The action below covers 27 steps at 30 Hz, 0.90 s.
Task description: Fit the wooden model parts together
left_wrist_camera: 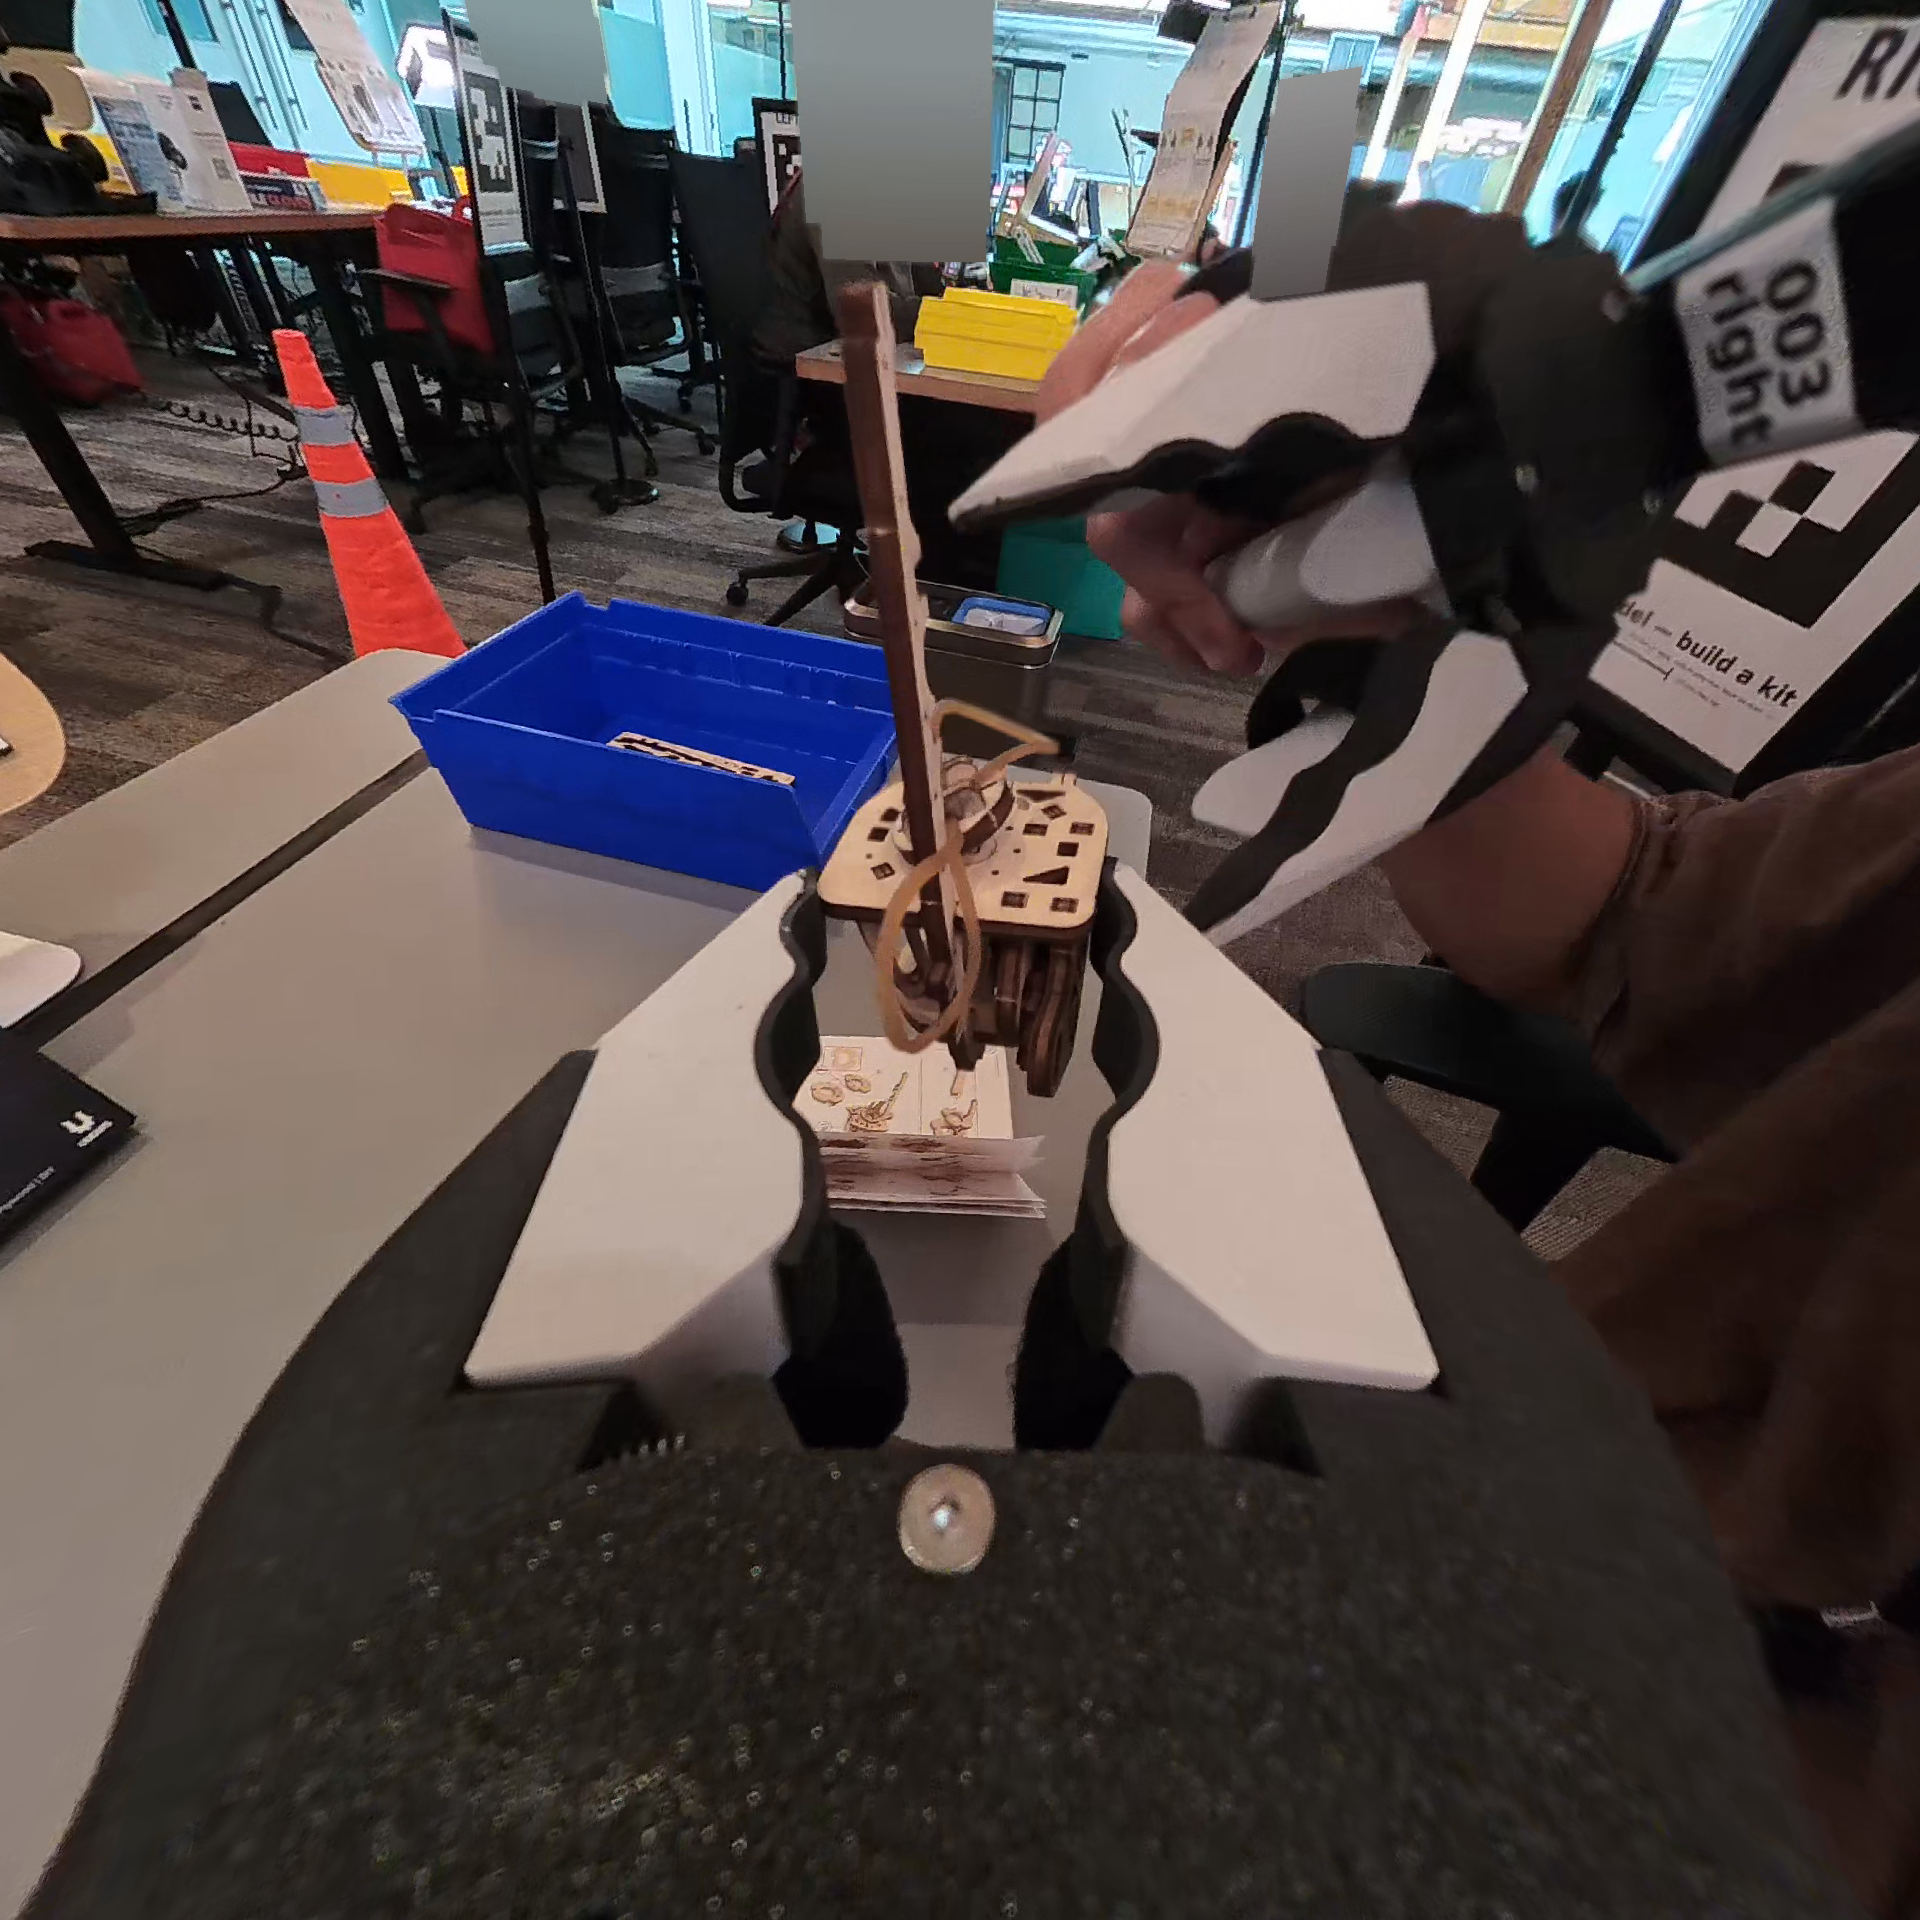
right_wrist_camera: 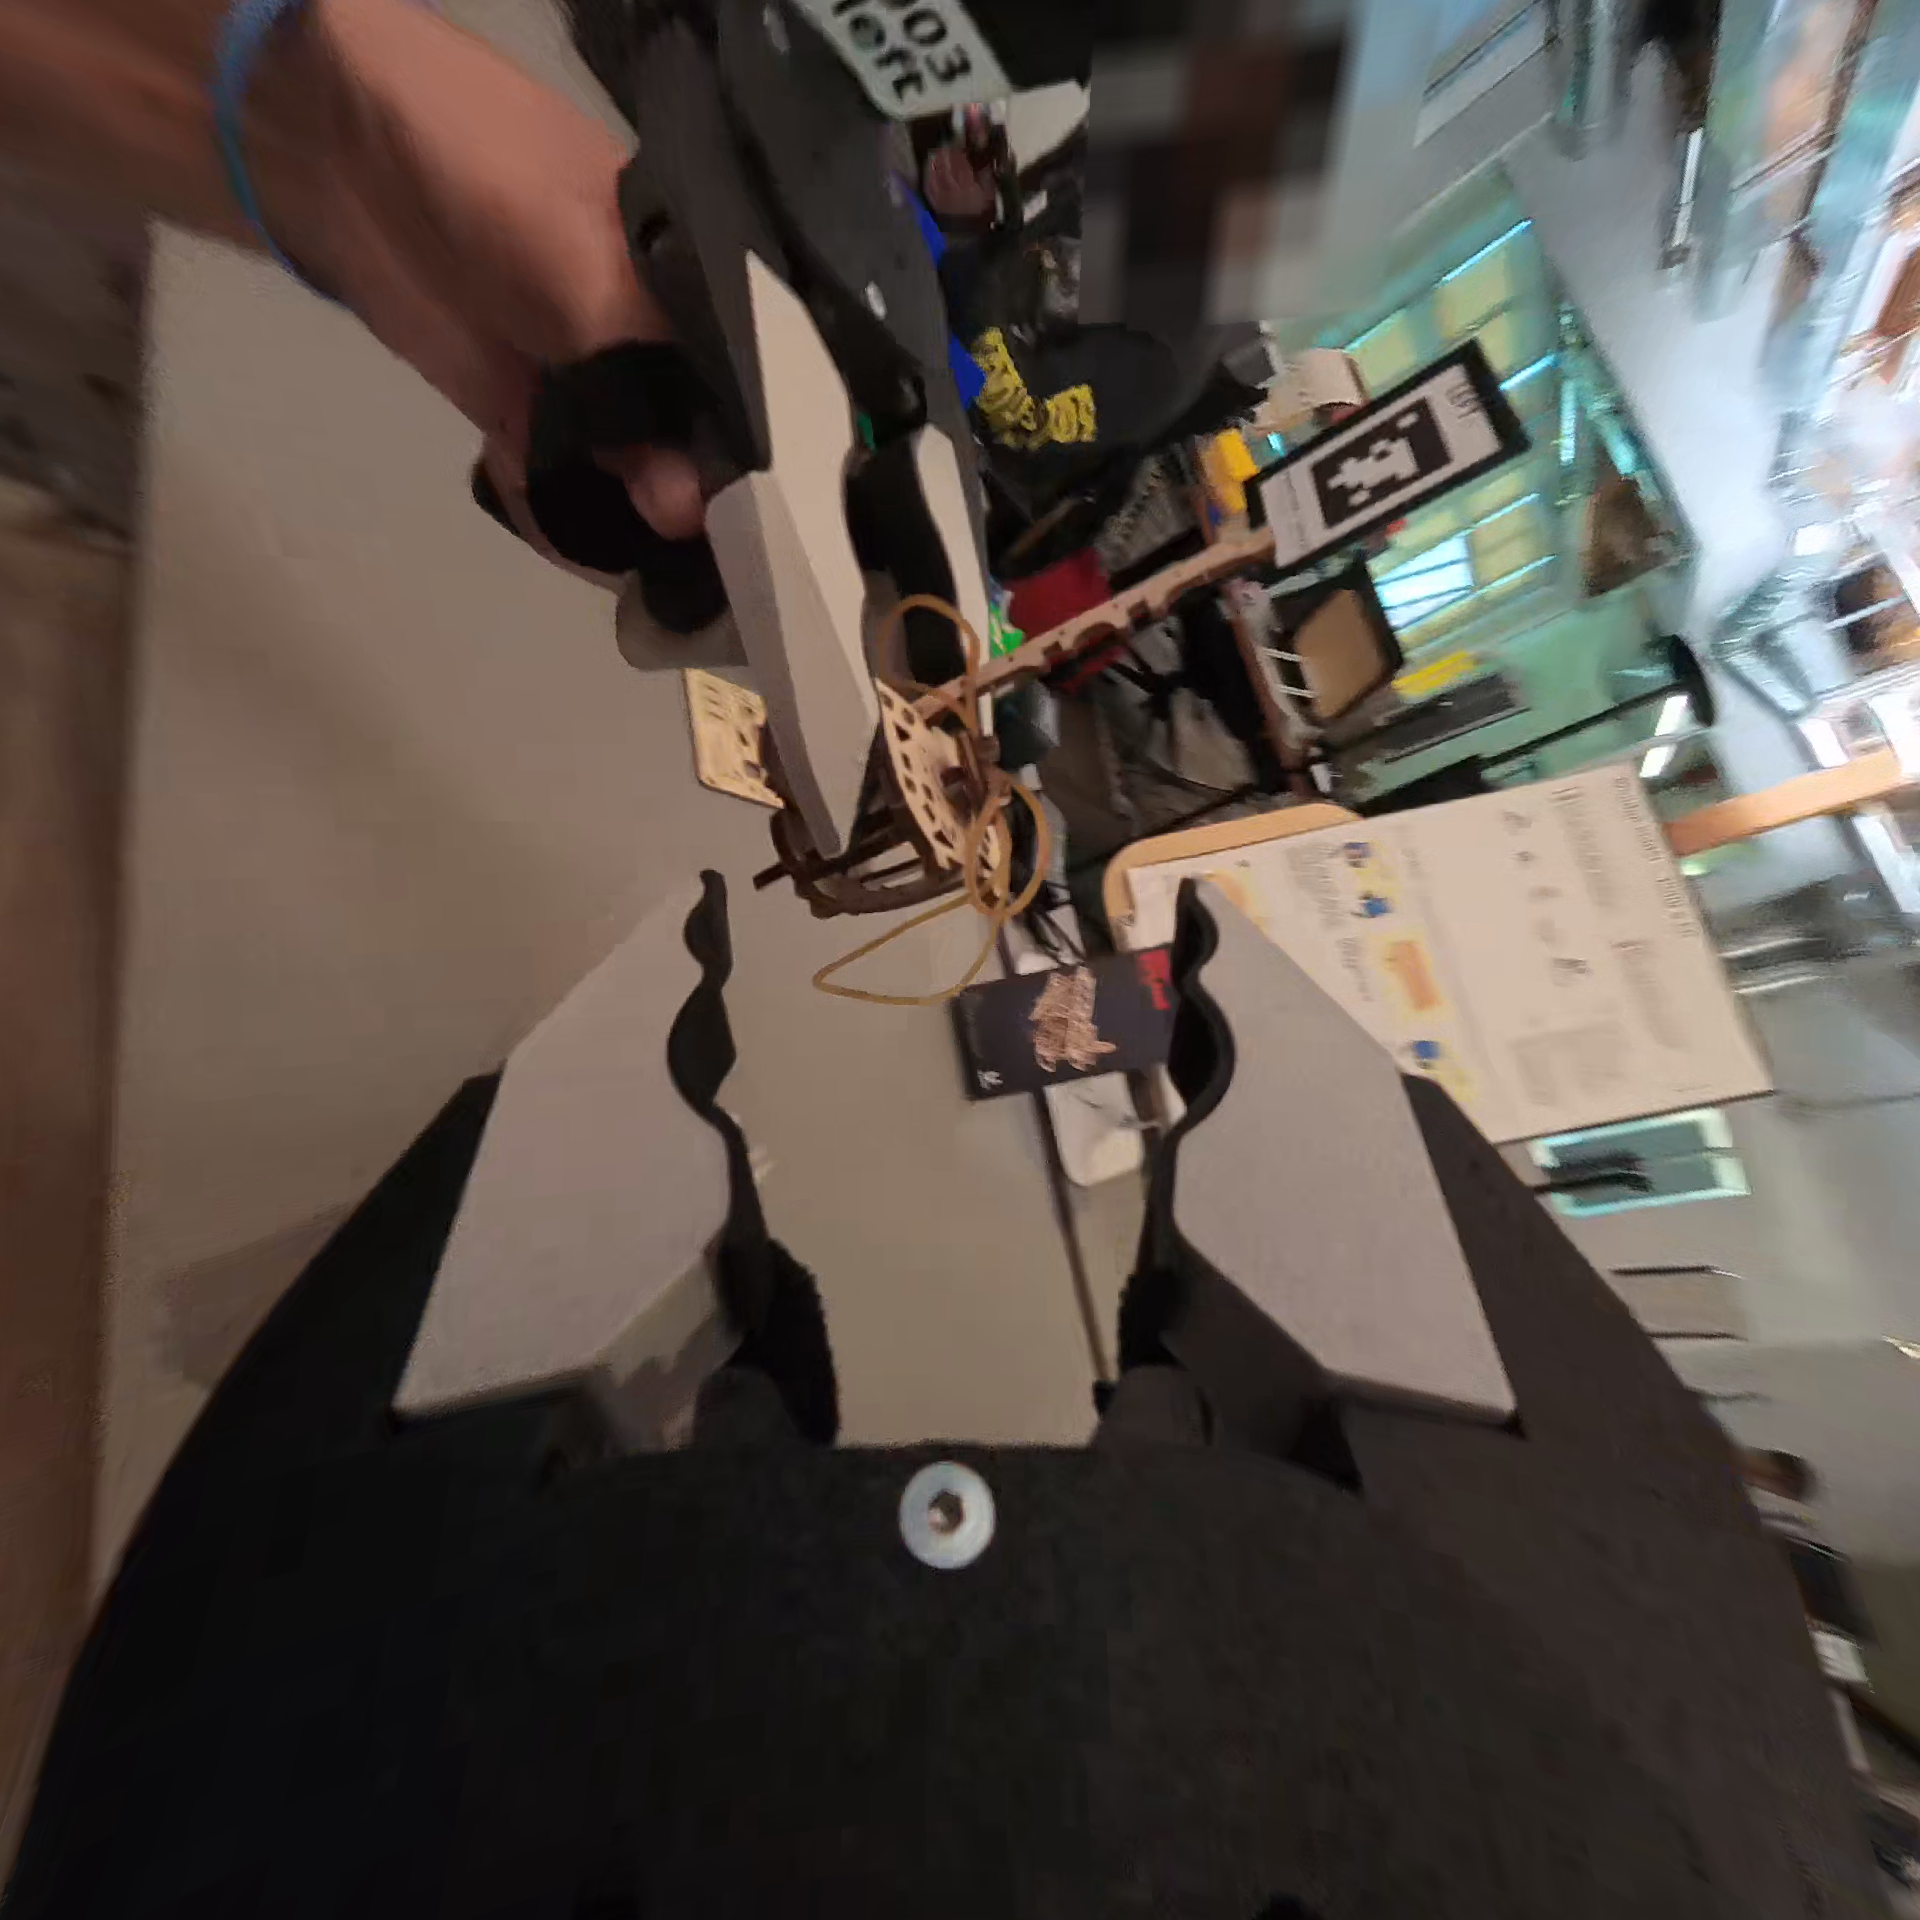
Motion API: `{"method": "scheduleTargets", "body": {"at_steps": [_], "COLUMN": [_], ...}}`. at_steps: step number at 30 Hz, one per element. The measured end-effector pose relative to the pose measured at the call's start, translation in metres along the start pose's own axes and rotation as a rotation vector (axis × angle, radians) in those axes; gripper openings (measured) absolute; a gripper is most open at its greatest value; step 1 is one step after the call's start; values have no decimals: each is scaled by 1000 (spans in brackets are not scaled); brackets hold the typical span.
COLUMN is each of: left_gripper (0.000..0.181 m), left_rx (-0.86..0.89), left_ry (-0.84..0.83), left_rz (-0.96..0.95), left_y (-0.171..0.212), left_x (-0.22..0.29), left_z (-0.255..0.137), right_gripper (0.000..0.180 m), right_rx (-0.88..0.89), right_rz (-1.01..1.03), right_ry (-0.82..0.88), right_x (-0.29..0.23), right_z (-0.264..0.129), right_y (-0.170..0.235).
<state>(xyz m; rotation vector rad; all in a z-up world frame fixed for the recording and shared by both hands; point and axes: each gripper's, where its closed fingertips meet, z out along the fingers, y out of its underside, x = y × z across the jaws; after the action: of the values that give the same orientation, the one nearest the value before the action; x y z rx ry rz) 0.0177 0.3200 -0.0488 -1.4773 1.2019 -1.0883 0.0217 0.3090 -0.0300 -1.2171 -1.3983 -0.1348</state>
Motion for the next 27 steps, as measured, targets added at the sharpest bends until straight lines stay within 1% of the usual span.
{"method": "scheduleTargets", "body": {"at_steps": [2, 4, 6, 8, 12, 17, 22, 25, 27], "left_gripper": [49, 49, 49, 49, 49, 49, 49, 49, 49], "left_rx": [-18, -32, -17, -10, -26, -53, -70, -71, -69], "left_ry": [-2, 13, 55, 60, 50, 46, 59, 67, 77], "left_rz": [6, -39, -114, -155, -166, -165, -167, -167, -168], "left_y": [3, 5, 3, 5, 16, 29, 35, 33, 32], "left_x": [-1, -2, -1, -6, -10, -12, -8, -5, -2], "left_z": [3, 6, 8, 10, 13, 21, 27, 28, 28], "right_gripper": [85, 85, 84, 84, 78, 78, 68, 57, 50], "right_rx": [-49, -62, -23, 14, 65, 109, 283, 397, 395], "right_rz": [-64, -56, -15, 12, 25, 146, 378, 596, 788], "right_ry": [15, -15, -67, -106, -113, -198, -322, -423, -473], "right_x": [-3, -6, -12, -16, -15, -18, -16, -4, 7], "right_z": [6, 10, 13, 14, 13, 17, 8, -2, 1], "right_y": [5, 9, 8, 7, 10, 26, 27, 26, 34]}}
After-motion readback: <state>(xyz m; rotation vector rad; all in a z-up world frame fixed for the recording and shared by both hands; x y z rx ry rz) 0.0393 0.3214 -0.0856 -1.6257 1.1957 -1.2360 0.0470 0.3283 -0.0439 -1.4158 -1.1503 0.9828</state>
